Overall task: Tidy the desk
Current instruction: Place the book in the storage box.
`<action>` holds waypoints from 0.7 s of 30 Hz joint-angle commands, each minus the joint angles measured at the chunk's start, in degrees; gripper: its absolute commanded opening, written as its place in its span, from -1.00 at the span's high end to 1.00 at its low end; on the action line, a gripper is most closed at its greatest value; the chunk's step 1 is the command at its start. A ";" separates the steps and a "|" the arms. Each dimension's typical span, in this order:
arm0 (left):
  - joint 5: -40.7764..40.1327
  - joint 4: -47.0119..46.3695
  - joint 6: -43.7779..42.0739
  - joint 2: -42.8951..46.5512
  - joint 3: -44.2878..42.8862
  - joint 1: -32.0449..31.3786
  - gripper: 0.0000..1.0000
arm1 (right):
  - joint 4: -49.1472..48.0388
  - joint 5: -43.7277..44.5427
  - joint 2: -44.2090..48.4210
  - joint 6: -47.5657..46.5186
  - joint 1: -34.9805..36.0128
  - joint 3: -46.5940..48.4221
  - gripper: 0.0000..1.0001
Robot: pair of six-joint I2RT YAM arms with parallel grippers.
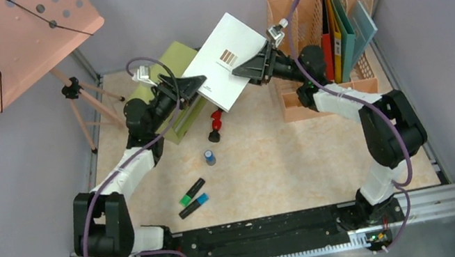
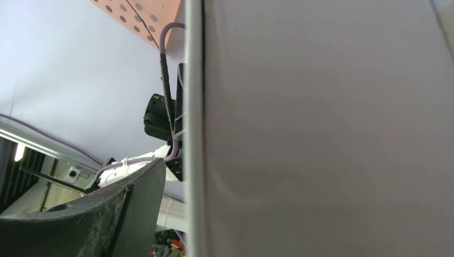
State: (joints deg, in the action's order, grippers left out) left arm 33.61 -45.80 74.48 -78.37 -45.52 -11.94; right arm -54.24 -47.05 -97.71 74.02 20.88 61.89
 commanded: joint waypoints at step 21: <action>-4.34 -3.14 3.04 1.71 -4.84 7.49 1.00 | -3.21 7.66 2.95 -2.12 -5.28 0.11 -0.39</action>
State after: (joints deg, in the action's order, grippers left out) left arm 30.15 -45.34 76.86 -75.61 -45.63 -3.03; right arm -52.88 -39.90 -95.64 70.48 14.79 59.22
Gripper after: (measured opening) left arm 0.517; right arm 0.702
